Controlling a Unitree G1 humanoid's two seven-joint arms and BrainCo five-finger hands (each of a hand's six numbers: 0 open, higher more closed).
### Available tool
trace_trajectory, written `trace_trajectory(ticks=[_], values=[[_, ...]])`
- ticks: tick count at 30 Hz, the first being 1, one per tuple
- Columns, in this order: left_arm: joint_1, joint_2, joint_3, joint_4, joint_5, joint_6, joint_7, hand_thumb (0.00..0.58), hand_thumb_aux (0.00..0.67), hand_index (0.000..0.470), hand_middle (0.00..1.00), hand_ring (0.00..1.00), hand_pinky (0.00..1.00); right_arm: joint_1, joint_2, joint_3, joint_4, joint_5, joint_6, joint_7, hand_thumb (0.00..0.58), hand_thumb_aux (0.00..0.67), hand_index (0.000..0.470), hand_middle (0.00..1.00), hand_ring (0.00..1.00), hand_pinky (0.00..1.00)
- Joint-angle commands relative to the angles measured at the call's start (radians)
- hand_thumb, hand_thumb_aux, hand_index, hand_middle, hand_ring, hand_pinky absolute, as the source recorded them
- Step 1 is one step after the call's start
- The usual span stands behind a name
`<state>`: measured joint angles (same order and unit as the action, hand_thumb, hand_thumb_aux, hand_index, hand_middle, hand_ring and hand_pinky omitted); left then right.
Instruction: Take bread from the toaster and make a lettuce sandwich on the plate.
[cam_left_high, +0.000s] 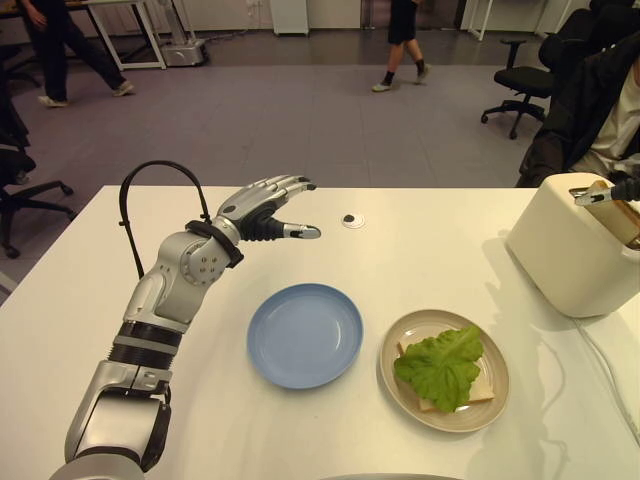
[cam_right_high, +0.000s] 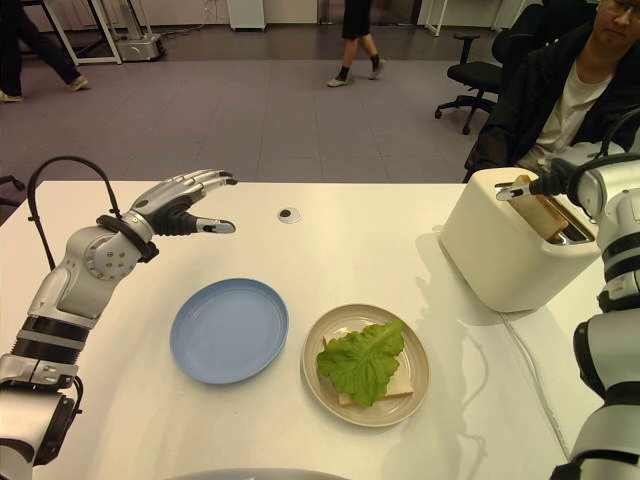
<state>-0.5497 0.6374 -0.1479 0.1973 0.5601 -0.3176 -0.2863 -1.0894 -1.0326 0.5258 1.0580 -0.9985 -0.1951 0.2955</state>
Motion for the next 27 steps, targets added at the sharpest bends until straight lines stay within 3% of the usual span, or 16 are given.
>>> trace_trajectory(ticks=[1, 8, 11, 16, 20, 24, 27], values=[[-0.004, 0.018, -0.001, 0.008, 0.015, -0.006, 0.021, 0.000, 0.000, 0.000, 0.00, 0.00, 0.00, 0.029, 0.006, 0.028, -0.027, -0.001, -0.035, 0.038, 0.580, 0.670, 0.470, 0.00, 0.00, 0.00], [-0.022, 0.046, 0.010, 0.064, 0.025, -0.015, 0.070, 0.000, 0.000, 0.000, 0.00, 0.00, 0.00, 0.071, 0.045, 0.009, -0.053, 0.065, -0.064, 0.082, 0.580, 0.670, 0.470, 0.00, 0.00, 0.00], [-0.002, 0.057, 0.010, 0.052, 0.032, -0.006, 0.089, 0.000, 0.000, 0.000, 0.00, 0.00, 0.00, 0.038, 0.073, 0.012, -0.027, 0.067, -0.055, 0.050, 0.580, 0.670, 0.470, 0.00, 0.00, 0.00], [-0.001, 0.063, 0.004, 0.044, 0.035, -0.002, 0.097, 0.000, 0.000, 0.000, 0.00, 0.00, 0.00, -0.122, 0.100, -0.034, 0.039, 0.075, -0.004, -0.126, 0.580, 0.670, 0.470, 0.00, 0.00, 0.00], [-0.014, 0.067, 0.005, 0.031, 0.030, -0.001, 0.086, 0.000, 0.000, 0.000, 0.00, 0.00, 0.00, -0.263, 0.126, -0.138, 0.016, 0.181, -0.044, -0.213, 0.580, 0.670, 0.470, 0.00, 0.00, 0.00], [-0.023, 0.065, 0.004, 0.009, 0.028, 0.012, 0.074, 0.000, 0.000, 0.000, 0.00, 0.00, 0.00, -0.236, 0.177, -0.194, -0.095, 0.354, -0.126, 0.040, 0.580, 0.670, 0.470, 0.00, 0.00, 0.00], [-0.016, 0.058, 0.001, -0.013, 0.032, 0.023, 0.067, 0.000, 0.000, 0.000, 0.00, 0.00, 0.00, -0.048, 0.215, -0.209, -0.337, 0.606, -0.084, 0.453, 0.580, 0.670, 0.470, 0.00, 0.00, 0.00]])
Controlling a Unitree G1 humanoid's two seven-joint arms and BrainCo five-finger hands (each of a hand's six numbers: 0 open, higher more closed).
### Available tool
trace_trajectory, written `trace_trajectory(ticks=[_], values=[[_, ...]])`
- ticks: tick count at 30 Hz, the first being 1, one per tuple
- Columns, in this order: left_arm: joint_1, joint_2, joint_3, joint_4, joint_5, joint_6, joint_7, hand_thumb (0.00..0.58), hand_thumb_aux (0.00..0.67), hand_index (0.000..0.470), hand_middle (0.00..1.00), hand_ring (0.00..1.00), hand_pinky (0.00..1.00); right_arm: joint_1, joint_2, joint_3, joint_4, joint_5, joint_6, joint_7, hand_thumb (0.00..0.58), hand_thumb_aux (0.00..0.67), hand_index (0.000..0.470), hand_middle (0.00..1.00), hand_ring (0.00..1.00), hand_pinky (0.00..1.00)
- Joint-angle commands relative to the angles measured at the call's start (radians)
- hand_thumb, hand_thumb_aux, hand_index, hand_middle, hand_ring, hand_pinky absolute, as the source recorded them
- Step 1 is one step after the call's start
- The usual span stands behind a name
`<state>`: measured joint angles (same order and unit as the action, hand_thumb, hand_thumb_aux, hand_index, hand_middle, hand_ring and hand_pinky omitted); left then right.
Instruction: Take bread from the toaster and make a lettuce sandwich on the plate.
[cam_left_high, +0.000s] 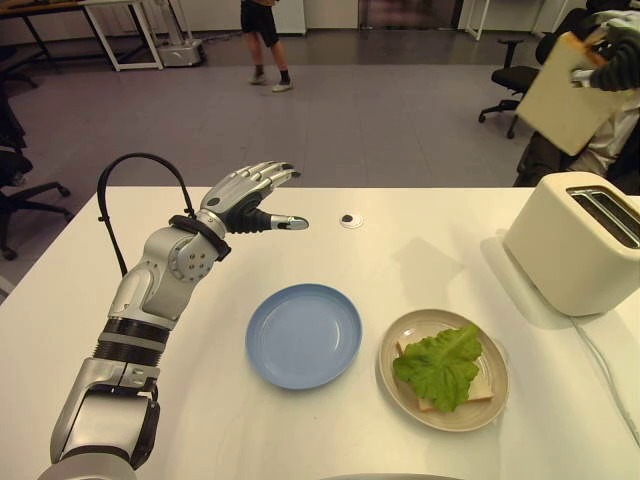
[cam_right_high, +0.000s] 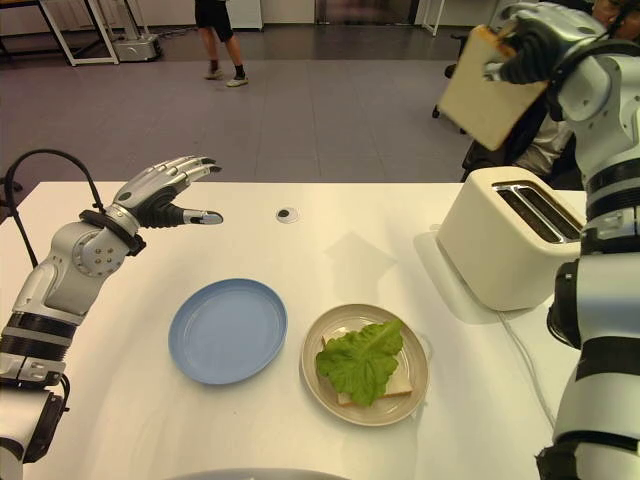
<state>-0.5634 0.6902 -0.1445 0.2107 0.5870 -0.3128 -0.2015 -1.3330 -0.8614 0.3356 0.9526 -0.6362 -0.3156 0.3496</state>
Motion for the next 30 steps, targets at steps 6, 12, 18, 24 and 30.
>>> trace_trajectory(ticks=[6, 12, 18, 24, 30], values=[[0.005, -0.003, -0.009, -0.060, 0.007, 0.030, -0.029, 0.000, 0.000, 0.000, 0.00, 0.00, 0.00, 0.489, -0.007, -0.001, -0.697, 0.569, 0.315, 0.895, 0.580, 0.670, 0.470, 0.00, 0.00, 0.00], [-0.002, -0.002, -0.010, -0.064, 0.003, 0.033, -0.037, 0.000, 0.000, 0.000, 0.00, 0.00, 0.00, 0.653, -0.011, 0.004, -0.928, 0.604, 0.480, 0.985, 0.580, 0.670, 0.470, 0.00, 0.00, 0.00], [-0.008, -0.008, -0.013, -0.083, -0.003, 0.033, -0.050, 0.000, 0.000, 0.000, 0.00, 0.00, 0.00, 0.769, 0.002, 0.029, -1.036, 0.588, 0.554, 0.974, 0.580, 0.670, 0.470, 0.00, 0.00, 0.00], [-0.018, -0.021, -0.019, -0.090, -0.001, 0.029, -0.058, 0.000, 0.000, 0.000, 0.00, 0.00, 0.00, 0.834, 0.015, 0.053, -1.060, 0.574, 0.568, 0.950, 0.580, 0.670, 0.470, 0.00, 0.00, 0.00], [0.009, -0.057, -0.067, -0.311, -0.270, -0.042, -0.247, 0.000, 0.000, 0.000, 0.00, 0.00, 0.00, 0.844, 0.039, 0.083, -0.966, 0.503, 0.497, 0.892, 0.580, 0.670, 0.470, 0.00, 0.00, 0.00]])
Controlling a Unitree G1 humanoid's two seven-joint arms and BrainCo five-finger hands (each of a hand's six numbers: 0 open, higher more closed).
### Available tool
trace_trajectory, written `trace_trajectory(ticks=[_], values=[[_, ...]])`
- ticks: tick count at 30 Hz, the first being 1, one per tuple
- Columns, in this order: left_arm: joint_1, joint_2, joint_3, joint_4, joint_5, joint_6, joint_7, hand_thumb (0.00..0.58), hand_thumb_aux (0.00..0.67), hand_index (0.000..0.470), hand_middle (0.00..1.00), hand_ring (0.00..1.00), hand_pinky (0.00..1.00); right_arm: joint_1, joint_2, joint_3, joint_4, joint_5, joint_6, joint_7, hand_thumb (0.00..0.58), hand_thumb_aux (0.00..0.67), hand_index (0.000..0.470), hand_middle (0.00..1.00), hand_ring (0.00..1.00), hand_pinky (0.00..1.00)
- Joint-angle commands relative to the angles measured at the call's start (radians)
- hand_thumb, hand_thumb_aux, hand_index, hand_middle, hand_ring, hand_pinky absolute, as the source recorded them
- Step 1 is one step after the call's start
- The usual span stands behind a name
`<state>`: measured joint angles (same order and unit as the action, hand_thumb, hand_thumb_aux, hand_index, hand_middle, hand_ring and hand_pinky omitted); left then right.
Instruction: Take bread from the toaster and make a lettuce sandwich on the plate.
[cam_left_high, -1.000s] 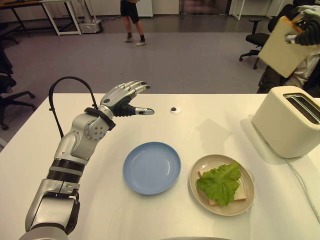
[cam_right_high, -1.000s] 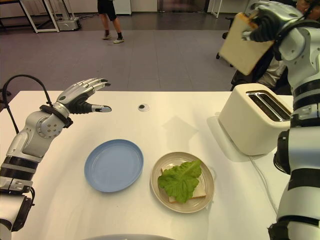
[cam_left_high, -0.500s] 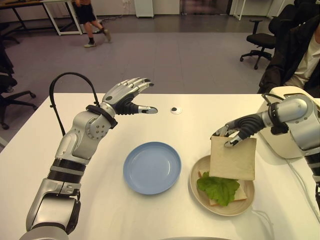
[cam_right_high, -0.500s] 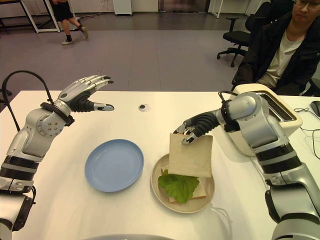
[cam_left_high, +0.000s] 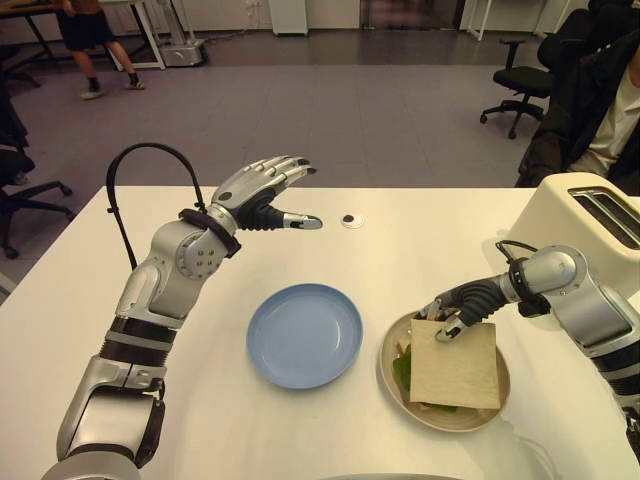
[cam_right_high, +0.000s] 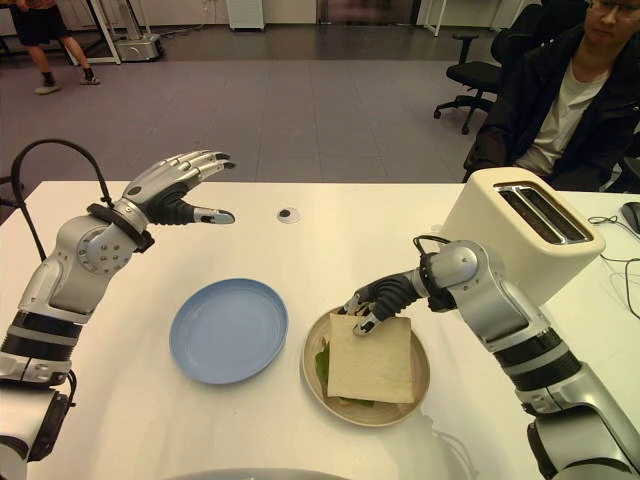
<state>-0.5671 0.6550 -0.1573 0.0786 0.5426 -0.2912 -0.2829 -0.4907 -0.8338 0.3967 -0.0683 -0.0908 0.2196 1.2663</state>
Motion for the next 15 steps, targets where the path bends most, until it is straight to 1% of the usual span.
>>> trace_trajectory(ticks=[1, 3, 4, 6, 8, 9, 11, 13, 15], values=[[0.025, -0.025, -0.079, -0.251, -0.320, -0.073, -0.232, 0.000, 0.000, 0.000, 0.00, 0.00, 0.00, 0.002, 0.015, 0.024, 0.070, -0.049, -0.048, -0.029, 0.580, 0.670, 0.470, 0.00, 0.00, 0.00], [0.055, -0.034, -0.135, -0.405, -0.500, -0.053, -0.342, 0.000, 0.000, 0.000, 0.00, 0.00, 0.00, 0.002, 0.024, 0.034, 0.107, -0.063, -0.068, -0.036, 0.580, 0.670, 0.470, 0.00, 0.00, 0.00], [0.076, -0.032, -0.174, -0.482, -0.568, -0.020, -0.395, 0.000, 0.000, 0.000, 0.00, 0.00, 0.00, 0.001, 0.030, 0.041, 0.125, -0.069, -0.077, -0.038, 0.580, 0.670, 0.470, 0.00, 0.00, 0.00], [0.127, -0.023, -0.275, -0.613, -0.639, 0.045, -0.486, 0.000, 0.000, 0.000, 0.00, 0.00, 0.00, 0.002, 0.037, 0.051, 0.154, -0.071, -0.091, -0.033, 0.580, 0.670, 0.470, 0.00, 0.00, 0.00], [0.167, -0.022, -0.366, -0.685, -0.643, 0.085, -0.554, 0.000, 0.000, 0.000, 0.00, 0.00, 0.00, -0.003, 0.046, 0.056, 0.170, -0.071, -0.093, -0.030, 0.580, 0.670, 0.470, 0.00, 0.00, 0.00], [0.181, -0.025, -0.409, -0.693, -0.625, 0.095, -0.584, 0.000, 0.000, 0.000, 0.00, 0.00, 0.00, -0.005, 0.049, 0.058, 0.176, -0.072, -0.094, -0.030, 0.580, 0.670, 0.470, 0.00, 0.00, 0.00], [0.190, -0.039, -0.478, -0.641, -0.563, 0.073, -0.629, 0.000, 0.000, 0.000, 0.00, 0.00, 0.00, -0.005, 0.054, 0.060, 0.179, -0.074, -0.090, -0.032, 0.580, 0.670, 0.470, 0.00, 0.00, 0.00], [0.167, -0.077, -0.514, -0.536, -0.477, 0.020, -0.623, 0.000, 0.000, 0.000, 0.00, 0.00, 0.00, -0.006, 0.059, 0.060, 0.179, -0.073, -0.085, -0.031, 0.580, 0.670, 0.470, 0.00, 0.00, 0.00], [0.135, -0.118, -0.519, -0.432, -0.387, -0.044, -0.577, 0.000, 0.000, 0.000, 0.00, 0.00, 0.00, -0.011, 0.065, 0.061, 0.178, -0.072, -0.081, -0.027, 0.580, 0.670, 0.470, 0.00, 0.00, 0.00]])
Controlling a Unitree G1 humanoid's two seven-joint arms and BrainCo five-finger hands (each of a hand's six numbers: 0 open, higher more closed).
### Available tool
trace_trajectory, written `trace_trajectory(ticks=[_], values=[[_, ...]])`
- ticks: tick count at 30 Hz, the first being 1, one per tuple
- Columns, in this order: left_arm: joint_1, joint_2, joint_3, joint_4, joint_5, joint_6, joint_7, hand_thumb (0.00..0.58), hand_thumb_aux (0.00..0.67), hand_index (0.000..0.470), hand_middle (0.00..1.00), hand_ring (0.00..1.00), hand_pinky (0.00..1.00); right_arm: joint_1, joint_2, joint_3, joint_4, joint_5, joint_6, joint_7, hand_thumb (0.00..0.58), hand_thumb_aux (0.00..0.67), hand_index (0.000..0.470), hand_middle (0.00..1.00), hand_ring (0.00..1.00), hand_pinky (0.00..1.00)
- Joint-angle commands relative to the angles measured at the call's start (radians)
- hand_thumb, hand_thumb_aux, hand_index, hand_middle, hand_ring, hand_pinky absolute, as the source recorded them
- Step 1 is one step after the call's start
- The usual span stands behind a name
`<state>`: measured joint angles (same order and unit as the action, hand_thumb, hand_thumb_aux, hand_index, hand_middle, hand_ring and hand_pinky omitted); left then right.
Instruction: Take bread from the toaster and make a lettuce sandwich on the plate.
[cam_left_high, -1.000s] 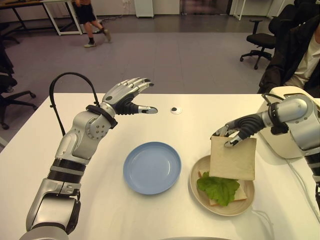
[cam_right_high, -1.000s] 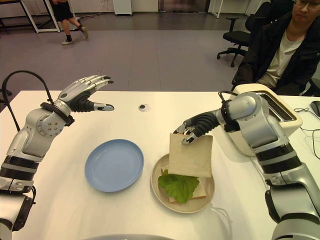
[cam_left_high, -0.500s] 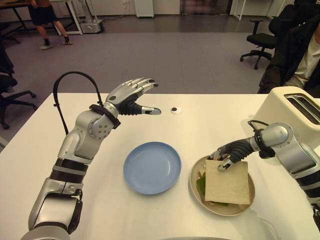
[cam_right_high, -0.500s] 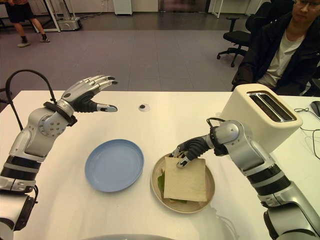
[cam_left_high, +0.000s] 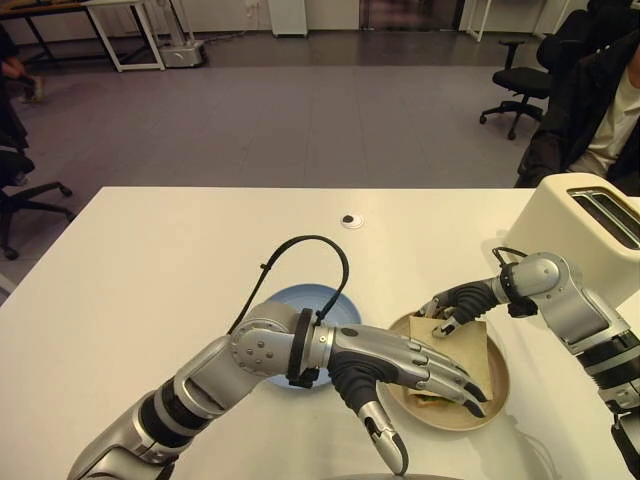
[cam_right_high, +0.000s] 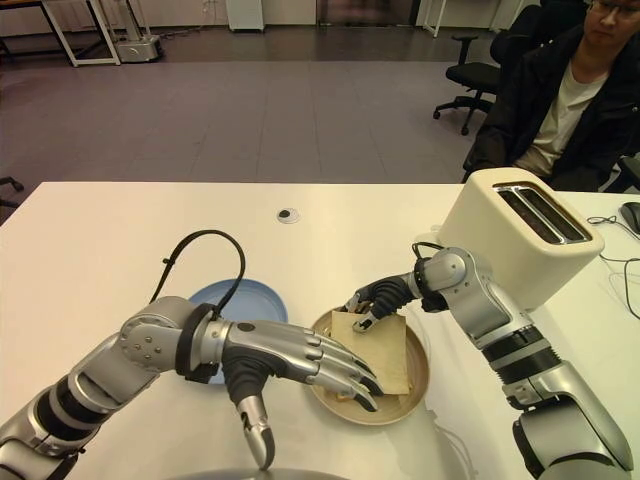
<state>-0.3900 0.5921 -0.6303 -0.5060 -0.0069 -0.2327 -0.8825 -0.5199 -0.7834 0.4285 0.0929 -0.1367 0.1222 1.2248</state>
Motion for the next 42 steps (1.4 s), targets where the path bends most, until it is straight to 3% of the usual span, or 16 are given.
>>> trace_trajectory(ticks=[1, 5, 8, 14, 17, 18, 19, 31, 35, 37, 38, 39, 40, 42], values=[[-0.063, -0.077, -0.045, 0.216, 0.215, -0.145, 0.052, 0.000, 0.000, 0.000, 0.00, 0.00, 0.00, 0.019, 0.015, 0.029, 0.013, -0.025, 0.019, 0.015, 0.580, 0.670, 0.470, 0.00, 0.00, 0.00], [-0.116, -0.150, -0.054, 0.460, 0.364, -0.286, 0.151, 0.000, 0.000, 0.000, 0.00, 0.00, 0.00, 0.025, 0.011, 0.025, 0.003, -0.019, 0.025, 0.019, 0.580, 0.670, 0.470, 0.00, 0.00, 0.00], [-0.117, -0.196, -0.067, 0.578, 0.370, -0.344, 0.169, 0.000, 0.000, 0.000, 0.00, 0.00, 0.00, 0.027, 0.012, 0.024, 0.000, -0.017, 0.028, 0.019, 0.580, 0.670, 0.470, 0.00, 0.00, 0.00], [-0.091, -0.266, -0.110, 0.715, 0.188, -0.327, 0.027, 0.000, 0.000, 0.000, 0.00, 0.00, 0.00, 0.019, 0.023, 0.026, 0.004, -0.020, 0.032, 0.015, 0.580, 0.670, 0.470, 0.00, 0.00, 0.00], [-0.122, -0.249, -0.151, 0.762, 0.274, -0.334, -0.012, 0.000, 0.000, 0.000, 0.00, 0.00, 0.00, 0.009, 0.028, 0.018, 0.008, -0.026, 0.032, 0.007, 0.580, 0.670, 0.470, 0.00, 0.00, 0.00], [-0.139, -0.239, -0.166, 0.779, 0.325, -0.349, -0.014, 0.000, 0.000, 0.000, 0.00, 0.00, 0.00, -0.003, 0.032, 0.012, 0.014, -0.033, 0.030, -0.002, 0.230, 0.150, 0.105, 0.00, 0.00, 0.00], [-0.155, -0.227, -0.180, 0.792, 0.379, -0.365, -0.010, 0.000, 0.000, 0.000, 0.00, 0.00, 0.00, -0.023, 0.038, 0.006, 0.025, -0.039, 0.030, -0.010, 0.000, 0.000, 0.000, 0.00, 0.00, 0.00], [-0.281, -0.215, -0.244, 0.826, 0.688, -0.438, 0.083, 0.000, 0.000, 0.000, 0.00, 0.00, 0.00, -0.403, 0.123, -0.164, 0.300, -0.039, 0.041, -0.213, 0.000, 0.000, 0.000, 0.00, 0.00, 0.00], [-0.305, -0.156, -0.220, 0.809, 0.702, -0.449, 0.084, 0.000, 0.000, 0.000, 0.00, 0.00, 0.00, -0.382, 0.063, -0.187, 0.258, -0.027, 0.069, -0.172, 0.000, 0.000, 0.000, 0.00, 0.00, 0.00], [-0.295, -0.131, -0.172, 0.777, 0.593, -0.432, 0.053, 0.000, 0.000, 0.000, 0.00, 0.00, 0.00, -0.318, 0.005, -0.198, 0.161, 0.003, 0.113, -0.101, 0.000, 0.000, 0.000, 0.00, 0.00, 0.00], [-0.280, -0.124, -0.135, 0.743, 0.485, -0.404, 0.029, 0.000, 0.000, 0.000, 0.16, 0.16, 0.16, -0.275, -0.026, -0.205, 0.094, 0.027, 0.139, -0.057, 0.000, 0.000, 0.000, 0.15, 0.15, 0.15], [-0.262, -0.124, -0.096, 0.701, 0.366, -0.358, 0.001, 0.334, 0.234, 0.164, 1.00, 1.00, 1.00, -0.245, -0.044, -0.209, 0.044, 0.049, 0.158, -0.023, 0.458, 0.363, 0.254, 0.92, 0.92, 0.92], [-0.247, -0.127, -0.059, 0.662, 0.257, -0.311, -0.024, 0.580, 0.670, 0.470, 1.00, 1.00, 1.00, -0.219, -0.056, -0.216, -0.005, 0.075, 0.187, 0.003, 0.580, 0.670, 0.470, 1.00, 1.00, 1.00], [-0.235, -0.132, 0.004, 0.610, 0.114, -0.239, -0.056, 0.580, 0.670, 0.470, 1.00, 1.00, 1.00, -0.171, -0.077, -0.220, -0.108, 0.121, 0.242, 0.050, 0.580, 0.670, 0.470, 1.00, 1.00, 1.00]])
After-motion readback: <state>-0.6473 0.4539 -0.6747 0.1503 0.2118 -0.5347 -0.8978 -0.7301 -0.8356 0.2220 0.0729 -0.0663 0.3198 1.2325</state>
